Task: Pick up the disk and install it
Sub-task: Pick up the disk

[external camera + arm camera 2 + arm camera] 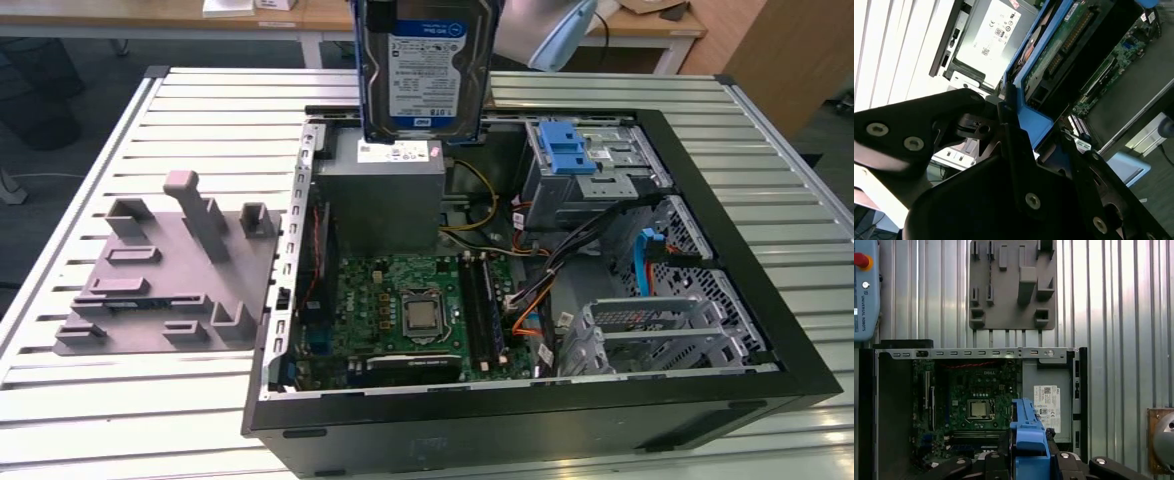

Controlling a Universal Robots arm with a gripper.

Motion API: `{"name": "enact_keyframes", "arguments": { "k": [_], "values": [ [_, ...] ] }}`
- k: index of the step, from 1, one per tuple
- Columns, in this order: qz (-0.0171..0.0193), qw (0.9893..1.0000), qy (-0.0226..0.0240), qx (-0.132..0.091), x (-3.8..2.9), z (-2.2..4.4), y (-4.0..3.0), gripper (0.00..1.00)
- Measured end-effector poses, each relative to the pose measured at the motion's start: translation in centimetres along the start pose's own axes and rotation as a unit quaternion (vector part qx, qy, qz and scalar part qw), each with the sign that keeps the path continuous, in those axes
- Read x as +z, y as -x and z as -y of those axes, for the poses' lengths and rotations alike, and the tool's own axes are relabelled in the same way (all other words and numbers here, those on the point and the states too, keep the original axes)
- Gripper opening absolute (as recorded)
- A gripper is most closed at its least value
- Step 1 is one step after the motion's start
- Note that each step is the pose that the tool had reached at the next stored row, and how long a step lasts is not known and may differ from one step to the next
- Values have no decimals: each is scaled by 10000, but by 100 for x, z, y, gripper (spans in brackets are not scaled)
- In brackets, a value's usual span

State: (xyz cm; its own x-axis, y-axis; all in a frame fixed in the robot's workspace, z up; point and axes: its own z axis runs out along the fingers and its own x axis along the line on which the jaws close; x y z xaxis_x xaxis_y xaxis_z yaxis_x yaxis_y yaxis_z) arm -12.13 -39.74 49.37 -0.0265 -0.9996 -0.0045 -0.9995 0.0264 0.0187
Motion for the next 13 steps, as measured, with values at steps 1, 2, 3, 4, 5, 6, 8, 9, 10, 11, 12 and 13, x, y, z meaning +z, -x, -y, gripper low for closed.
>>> {"name": "enact_keyframes", "arguments": {
  "k": [1, 2, 3, 4, 5, 6, 8, 9, 10, 11, 12, 13],
  "values": [
    [0, 10000, 0, 2, 1, 0, -23, 36],
    [1, 10000, 0, 4, 3, 1, -47, 36],
    [1, 10000, -1, 7, 4, 2, -67, 36],
    [1, 10000, 0, 12, 4, 3, -84, 36],
    [1, 10000, 0, 27, 5, 3, -95, 36],
    [2, 10000, -1, 54, 6, 3, -102, 36],
    [3, 9999, -1, 102, 8, 6, -110, 36],
    [3, 9999, -1, 111, 7, 14, -111, 36],
    [2, 9999, -1, 115, 7, 29, -112, 36],
    [2, 9999, -1, 116, 6, 46, -112, 36],
    [3, 9999, -1, 116, 7, 66, -112, 36],
    [3, 9999, -1, 116, 6, 88, -112, 36]
  ]
}}
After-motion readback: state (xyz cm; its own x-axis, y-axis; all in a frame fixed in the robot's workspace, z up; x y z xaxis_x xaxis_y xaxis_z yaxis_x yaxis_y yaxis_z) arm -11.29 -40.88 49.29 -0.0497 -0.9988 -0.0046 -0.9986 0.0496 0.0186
